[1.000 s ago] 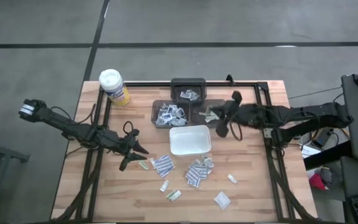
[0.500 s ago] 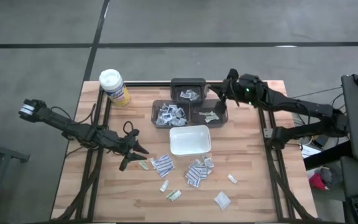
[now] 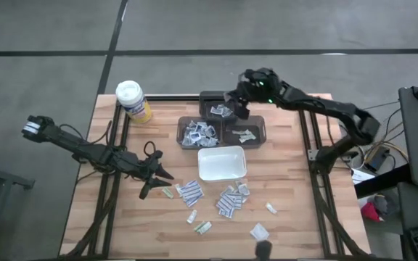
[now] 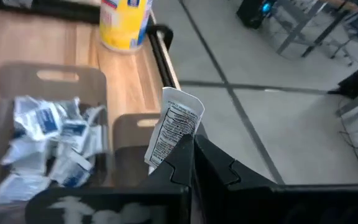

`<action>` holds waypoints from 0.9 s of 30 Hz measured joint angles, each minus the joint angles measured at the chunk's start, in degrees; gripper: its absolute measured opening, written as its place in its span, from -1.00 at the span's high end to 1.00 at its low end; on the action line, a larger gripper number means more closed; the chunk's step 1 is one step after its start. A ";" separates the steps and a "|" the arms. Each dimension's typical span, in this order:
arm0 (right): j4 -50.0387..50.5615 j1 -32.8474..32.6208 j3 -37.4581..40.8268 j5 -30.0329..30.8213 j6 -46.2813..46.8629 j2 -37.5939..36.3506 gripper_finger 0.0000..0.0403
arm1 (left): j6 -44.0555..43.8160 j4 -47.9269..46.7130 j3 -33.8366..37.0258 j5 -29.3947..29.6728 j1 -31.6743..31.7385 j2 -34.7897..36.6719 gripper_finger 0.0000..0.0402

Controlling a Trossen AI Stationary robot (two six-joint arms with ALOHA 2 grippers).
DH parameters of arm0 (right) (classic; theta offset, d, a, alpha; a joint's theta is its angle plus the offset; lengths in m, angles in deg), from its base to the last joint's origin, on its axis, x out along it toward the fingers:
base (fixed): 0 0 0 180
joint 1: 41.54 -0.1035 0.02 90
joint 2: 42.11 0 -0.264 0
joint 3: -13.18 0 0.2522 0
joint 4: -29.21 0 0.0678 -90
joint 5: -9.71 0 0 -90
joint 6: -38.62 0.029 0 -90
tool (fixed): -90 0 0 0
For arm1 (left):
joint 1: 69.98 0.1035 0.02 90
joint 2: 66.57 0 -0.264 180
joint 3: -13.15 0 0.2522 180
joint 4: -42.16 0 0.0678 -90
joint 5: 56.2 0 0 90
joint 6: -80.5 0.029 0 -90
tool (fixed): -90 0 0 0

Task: Pick & Place First Aid Supplies
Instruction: Put the ointment pack into the top black bin

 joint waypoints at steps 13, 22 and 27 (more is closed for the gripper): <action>33.96 3.02 -32.09 -0.16 -18.07 25.10 0.96 | 0.09 0.00 0.00 0.00 0.01 0.00 0.42; 54.55 3.06 -53.50 -0.16 -27.22 39.20 0.96 | 0.17 0.02 0.00 1.47 0.02 -0.02 0.42; 62.94 3.09 -63.01 -0.09 -29.44 46.03 0.96 | 0.18 0.00 0.00 2.84 0.02 0.00 0.42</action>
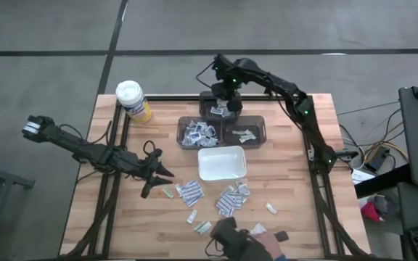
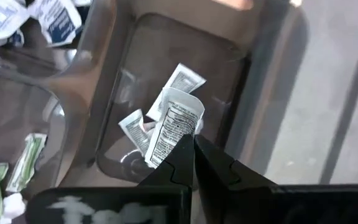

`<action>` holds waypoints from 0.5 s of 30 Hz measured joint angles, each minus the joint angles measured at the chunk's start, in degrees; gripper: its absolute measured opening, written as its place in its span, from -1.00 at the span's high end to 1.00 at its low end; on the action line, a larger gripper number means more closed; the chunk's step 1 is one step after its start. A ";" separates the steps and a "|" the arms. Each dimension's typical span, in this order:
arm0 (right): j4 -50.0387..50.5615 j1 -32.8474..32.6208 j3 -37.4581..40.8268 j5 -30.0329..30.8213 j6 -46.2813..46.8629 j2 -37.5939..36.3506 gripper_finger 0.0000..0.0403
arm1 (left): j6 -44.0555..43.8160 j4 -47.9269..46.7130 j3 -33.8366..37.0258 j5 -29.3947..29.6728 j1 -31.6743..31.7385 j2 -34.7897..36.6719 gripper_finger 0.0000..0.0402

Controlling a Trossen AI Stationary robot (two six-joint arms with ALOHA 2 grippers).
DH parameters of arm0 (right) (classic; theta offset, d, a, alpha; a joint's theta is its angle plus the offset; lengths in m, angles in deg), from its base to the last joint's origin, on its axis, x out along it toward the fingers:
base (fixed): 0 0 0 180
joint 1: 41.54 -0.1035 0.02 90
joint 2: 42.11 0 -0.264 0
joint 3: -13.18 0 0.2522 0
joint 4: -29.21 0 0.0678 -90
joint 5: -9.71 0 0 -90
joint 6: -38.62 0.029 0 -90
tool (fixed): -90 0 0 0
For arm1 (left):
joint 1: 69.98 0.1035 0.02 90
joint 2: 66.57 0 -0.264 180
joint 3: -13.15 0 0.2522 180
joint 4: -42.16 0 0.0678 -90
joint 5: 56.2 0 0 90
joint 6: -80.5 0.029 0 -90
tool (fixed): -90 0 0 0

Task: Pick & Place First Aid Supplies
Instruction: Put the ointment pack into the top black bin

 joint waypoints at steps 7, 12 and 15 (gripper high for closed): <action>5.47 0.09 -6.73 0.00 -0.64 5.79 0.96 | 0.00 0.02 0.00 0.44 -0.01 -0.01 0.42; 5.89 0.09 -6.48 0.11 -0.65 7.13 0.96 | 0.00 0.00 0.00 0.68 0.00 -0.02 0.42; 5.96 0.09 -6.48 0.15 -0.64 7.39 0.96 | 0.00 0.00 0.00 0.74 -0.02 -0.02 0.42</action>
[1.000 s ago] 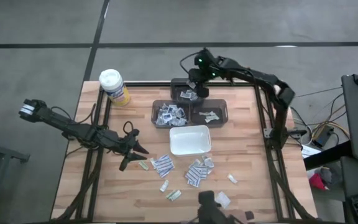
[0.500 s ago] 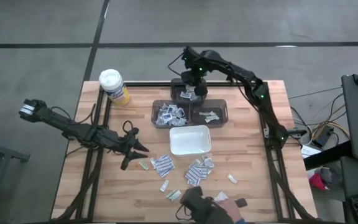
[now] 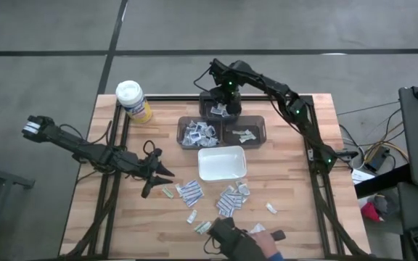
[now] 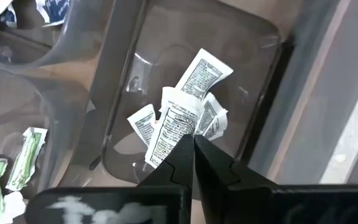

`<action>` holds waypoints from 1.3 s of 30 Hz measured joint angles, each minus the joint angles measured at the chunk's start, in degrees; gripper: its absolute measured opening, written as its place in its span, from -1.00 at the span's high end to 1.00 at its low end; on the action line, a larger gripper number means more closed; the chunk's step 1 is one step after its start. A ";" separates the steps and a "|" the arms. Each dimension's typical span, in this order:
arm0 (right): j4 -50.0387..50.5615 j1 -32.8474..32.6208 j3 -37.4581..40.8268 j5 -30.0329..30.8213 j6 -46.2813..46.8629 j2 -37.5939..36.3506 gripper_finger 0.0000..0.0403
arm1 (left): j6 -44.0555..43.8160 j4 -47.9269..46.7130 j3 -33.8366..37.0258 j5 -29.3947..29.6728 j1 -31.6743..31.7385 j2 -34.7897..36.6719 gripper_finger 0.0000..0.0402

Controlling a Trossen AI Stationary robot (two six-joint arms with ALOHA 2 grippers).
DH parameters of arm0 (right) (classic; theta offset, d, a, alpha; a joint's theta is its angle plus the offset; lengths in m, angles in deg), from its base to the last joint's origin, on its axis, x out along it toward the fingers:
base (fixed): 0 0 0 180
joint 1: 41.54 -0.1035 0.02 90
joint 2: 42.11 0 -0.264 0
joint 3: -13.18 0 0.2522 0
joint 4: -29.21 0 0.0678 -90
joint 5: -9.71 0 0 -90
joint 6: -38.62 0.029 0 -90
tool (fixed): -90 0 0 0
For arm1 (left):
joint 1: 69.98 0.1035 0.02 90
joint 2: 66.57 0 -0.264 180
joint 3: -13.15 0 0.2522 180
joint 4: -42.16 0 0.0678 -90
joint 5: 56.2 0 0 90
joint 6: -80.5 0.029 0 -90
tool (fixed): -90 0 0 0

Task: Pick & Place First Aid Supplies
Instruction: Put the ointment pack into the top black bin, then put the alcohol pad into the bottom left black bin

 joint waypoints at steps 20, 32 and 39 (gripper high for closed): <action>0.17 0.00 0.44 0.35 1.16 1.63 0.96 | -0.04 0.01 0.00 0.11 0.01 0.01 0.42; -0.99 0.00 0.52 0.33 3.43 1.60 0.82 | -0.04 0.02 0.00 0.11 -0.01 0.01 0.42; -1.17 -0.30 0.00 1.03 5.17 1.60 0.57 | -0.07 0.01 0.00 0.11 0.02 0.00 0.42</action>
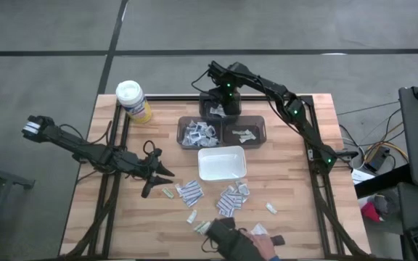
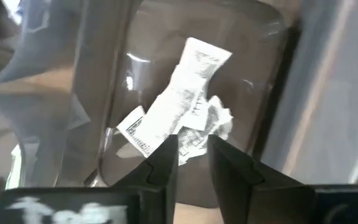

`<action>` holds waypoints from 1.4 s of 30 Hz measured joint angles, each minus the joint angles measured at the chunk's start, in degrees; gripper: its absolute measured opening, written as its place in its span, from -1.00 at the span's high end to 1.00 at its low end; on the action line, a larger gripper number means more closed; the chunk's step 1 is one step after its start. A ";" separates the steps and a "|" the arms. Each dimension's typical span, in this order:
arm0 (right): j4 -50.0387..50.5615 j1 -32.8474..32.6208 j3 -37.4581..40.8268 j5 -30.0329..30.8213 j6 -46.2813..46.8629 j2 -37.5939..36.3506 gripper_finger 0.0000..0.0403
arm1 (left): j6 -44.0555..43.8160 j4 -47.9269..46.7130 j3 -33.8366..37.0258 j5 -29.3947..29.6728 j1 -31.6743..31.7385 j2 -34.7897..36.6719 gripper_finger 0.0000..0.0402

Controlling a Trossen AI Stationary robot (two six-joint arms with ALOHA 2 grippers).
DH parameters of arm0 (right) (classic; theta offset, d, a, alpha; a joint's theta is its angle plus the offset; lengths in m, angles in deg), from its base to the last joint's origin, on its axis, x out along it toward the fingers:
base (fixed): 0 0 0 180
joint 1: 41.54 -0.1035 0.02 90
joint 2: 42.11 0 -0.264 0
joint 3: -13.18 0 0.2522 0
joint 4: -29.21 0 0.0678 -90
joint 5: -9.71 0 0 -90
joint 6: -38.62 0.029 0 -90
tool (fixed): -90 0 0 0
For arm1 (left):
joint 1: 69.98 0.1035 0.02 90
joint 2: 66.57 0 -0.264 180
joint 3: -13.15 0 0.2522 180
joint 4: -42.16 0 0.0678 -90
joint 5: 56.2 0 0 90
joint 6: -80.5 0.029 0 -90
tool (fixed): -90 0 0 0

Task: Pick & Place First Aid Supplies
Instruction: Put the alcohol pad into the bottom left black bin

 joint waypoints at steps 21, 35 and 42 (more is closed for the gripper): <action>11.49 -9.00 -0.98 5.01 26.19 -16.37 0.95 | 0.00 -0.01 0.00 -0.02 -0.02 0.00 0.42; 16.72 -22.13 -0.81 4.86 43.35 -31.40 0.96 | 0.00 -0.01 0.00 -0.02 -0.01 0.01 0.42; 17.34 -31.86 -0.47 5.33 52.43 -35.40 0.96 | 0.00 0.02 0.00 -0.02 -0.02 0.01 0.42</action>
